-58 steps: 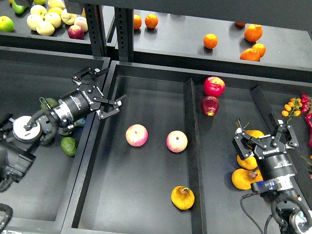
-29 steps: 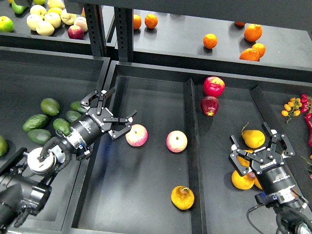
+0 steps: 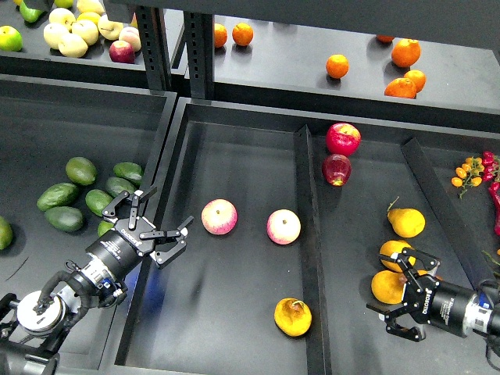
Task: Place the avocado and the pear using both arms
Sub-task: 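Move the right gripper down to the yellow pear near the robot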
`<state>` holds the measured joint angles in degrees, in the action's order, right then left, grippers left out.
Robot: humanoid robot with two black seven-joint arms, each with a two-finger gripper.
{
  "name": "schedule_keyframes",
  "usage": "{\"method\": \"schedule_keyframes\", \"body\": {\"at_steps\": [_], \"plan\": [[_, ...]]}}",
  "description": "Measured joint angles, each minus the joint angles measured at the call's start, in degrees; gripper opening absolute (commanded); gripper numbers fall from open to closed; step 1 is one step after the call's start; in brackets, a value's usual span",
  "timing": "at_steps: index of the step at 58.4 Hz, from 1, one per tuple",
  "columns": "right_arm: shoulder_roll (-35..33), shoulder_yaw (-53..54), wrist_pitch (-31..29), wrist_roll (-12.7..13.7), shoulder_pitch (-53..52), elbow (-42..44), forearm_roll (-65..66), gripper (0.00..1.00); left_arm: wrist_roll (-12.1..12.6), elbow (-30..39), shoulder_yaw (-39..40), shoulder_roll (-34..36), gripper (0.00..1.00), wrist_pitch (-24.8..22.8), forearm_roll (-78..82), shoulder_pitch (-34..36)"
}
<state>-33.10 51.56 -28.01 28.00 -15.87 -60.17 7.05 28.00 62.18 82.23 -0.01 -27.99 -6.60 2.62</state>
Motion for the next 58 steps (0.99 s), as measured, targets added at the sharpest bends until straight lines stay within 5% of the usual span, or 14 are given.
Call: {"method": "schedule_keyframes", "body": {"at_steps": [58], "plan": [[16.6,-21.4,0.0,0.0,-15.8,17.3,3.0,0.96,0.0,7.4,-4.6,0.0,0.99,0.0,-2.8,-3.9]]}}
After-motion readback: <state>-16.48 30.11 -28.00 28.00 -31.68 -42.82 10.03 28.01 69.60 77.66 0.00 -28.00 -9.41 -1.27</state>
